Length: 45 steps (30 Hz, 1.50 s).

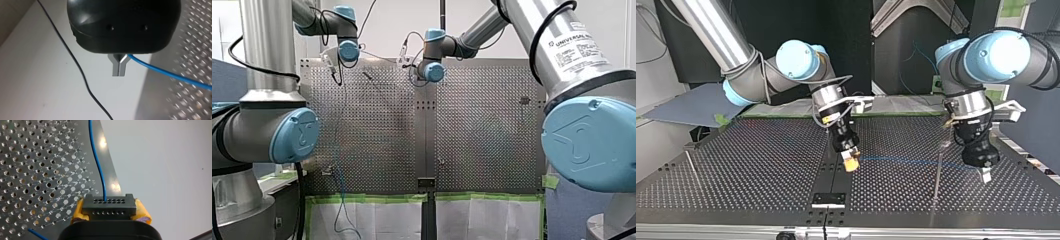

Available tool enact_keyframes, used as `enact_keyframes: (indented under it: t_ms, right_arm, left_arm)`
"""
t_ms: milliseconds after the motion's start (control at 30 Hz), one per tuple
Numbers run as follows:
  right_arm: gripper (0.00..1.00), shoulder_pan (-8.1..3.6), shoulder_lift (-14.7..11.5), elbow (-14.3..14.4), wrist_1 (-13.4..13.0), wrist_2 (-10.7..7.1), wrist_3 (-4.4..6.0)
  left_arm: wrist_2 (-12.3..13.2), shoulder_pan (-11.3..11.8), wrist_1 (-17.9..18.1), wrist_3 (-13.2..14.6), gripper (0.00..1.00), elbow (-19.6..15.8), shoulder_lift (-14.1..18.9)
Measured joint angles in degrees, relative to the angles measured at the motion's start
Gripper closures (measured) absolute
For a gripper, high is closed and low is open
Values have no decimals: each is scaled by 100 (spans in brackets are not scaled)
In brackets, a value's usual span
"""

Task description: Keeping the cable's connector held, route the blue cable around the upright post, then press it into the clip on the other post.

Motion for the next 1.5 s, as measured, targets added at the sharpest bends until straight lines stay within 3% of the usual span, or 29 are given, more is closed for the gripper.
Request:
enact_keyframes:
  t_ms: [300,733,1067,1333,1500]
  right_arm:
    - [100,-75,243,-169,-11,-2,2]
    - [100,-91,305,-242,-17,-60,-15]
    - [100,-105,442,-242,23,-59,-92]
    - [100,-114,735,-235,132,26,-297]
    - [100,-102,873,-203,186,45,-367]
  left_arm:
    - [483,484,79,-49,100,159,-483]
    - [1281,1251,218,-345,100,184,-1021]
    - [1915,1186,235,-495,100,184,-1262]
    - [2412,1104,241,-584,100,183,-1474]
    - [2646,1088,264,-664,100,184,-1588]
